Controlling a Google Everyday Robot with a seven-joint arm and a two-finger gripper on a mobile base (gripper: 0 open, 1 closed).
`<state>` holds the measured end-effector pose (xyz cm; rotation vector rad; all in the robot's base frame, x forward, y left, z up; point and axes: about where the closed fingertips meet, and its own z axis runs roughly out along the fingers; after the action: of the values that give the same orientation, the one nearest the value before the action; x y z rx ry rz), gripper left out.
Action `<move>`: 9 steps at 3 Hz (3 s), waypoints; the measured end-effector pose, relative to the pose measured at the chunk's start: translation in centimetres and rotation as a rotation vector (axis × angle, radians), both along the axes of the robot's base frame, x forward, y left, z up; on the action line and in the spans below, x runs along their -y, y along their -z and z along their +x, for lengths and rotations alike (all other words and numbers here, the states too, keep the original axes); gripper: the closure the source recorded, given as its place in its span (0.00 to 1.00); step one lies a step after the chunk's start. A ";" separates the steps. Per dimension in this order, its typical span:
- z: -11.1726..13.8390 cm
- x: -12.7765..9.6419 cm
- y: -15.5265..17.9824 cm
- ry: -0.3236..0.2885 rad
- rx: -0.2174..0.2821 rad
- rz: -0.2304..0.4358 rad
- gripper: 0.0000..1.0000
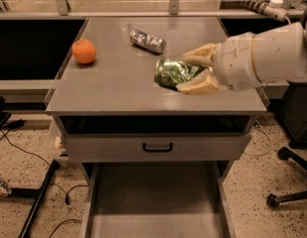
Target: Pick green can from middle drawer and place on counter
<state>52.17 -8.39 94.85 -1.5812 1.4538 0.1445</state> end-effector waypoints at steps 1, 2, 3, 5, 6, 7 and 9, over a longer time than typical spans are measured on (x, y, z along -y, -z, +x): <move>4.2 -1.2 -1.2 -0.019 0.014 0.075 1.00; 7.8 -2.5 -0.4 -0.030 -0.015 0.113 1.00; 11.1 -2.4 1.8 -0.003 -0.060 0.123 1.00; 14.5 -2.3 6.2 0.034 -0.137 0.111 1.00; 14.5 -2.3 6.3 0.034 -0.137 0.111 0.81; 14.5 -2.3 6.3 0.034 -0.137 0.111 0.59; 14.5 -2.3 6.3 0.034 -0.137 0.111 0.11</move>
Offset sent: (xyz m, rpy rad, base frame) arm 0.1216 0.0368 -0.0055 0.1601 0.0507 0.0389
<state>66.65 -6.07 88.59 -1.4796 1.5502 0.3141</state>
